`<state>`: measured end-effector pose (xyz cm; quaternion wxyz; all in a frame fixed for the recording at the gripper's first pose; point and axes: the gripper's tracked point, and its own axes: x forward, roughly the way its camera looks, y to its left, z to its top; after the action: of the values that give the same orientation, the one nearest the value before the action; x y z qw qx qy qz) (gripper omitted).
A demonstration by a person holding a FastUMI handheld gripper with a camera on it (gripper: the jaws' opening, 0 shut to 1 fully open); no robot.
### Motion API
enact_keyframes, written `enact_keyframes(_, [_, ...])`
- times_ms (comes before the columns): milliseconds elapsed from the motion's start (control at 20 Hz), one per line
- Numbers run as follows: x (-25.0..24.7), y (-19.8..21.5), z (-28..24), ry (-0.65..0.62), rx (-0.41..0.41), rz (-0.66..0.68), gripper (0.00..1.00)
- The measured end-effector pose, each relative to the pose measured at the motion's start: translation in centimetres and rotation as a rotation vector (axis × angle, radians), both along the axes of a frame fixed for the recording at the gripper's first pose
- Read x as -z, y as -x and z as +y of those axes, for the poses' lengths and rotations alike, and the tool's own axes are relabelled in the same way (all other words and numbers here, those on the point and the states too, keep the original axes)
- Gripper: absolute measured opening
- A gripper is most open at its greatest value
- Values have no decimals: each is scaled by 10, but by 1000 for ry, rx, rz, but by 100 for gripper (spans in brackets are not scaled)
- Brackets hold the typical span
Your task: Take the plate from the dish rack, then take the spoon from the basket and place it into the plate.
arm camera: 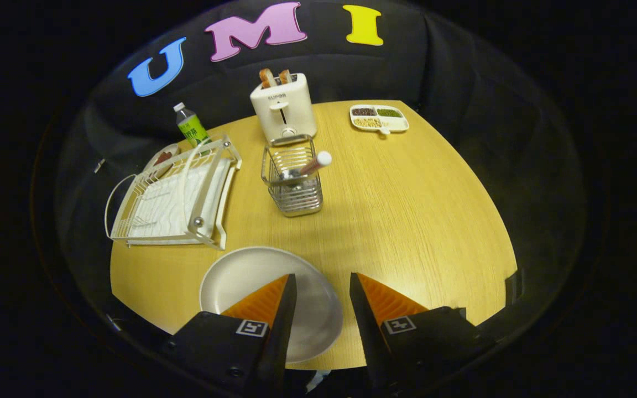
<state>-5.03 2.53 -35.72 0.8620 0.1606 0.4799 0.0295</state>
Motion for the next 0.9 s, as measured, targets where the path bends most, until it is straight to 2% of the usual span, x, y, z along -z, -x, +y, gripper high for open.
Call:
enact_keyframes(100, [-43,-16,-4,-18,-31,-118,70])
enact_keyframes(200, [-83,-36,-12,15,-79,-259,82])
enact_keyframes(250, [-100,-48,-17,43,-101,-324,84])
enact_keyframes(400, [-111,-82,-26,109,-169,-405,99])
enact_keyframes(700, [-29,-111,-29,125,-239,-288,98])
enact_keyframes(900, [2,-119,-19,97,-288,-251,84])
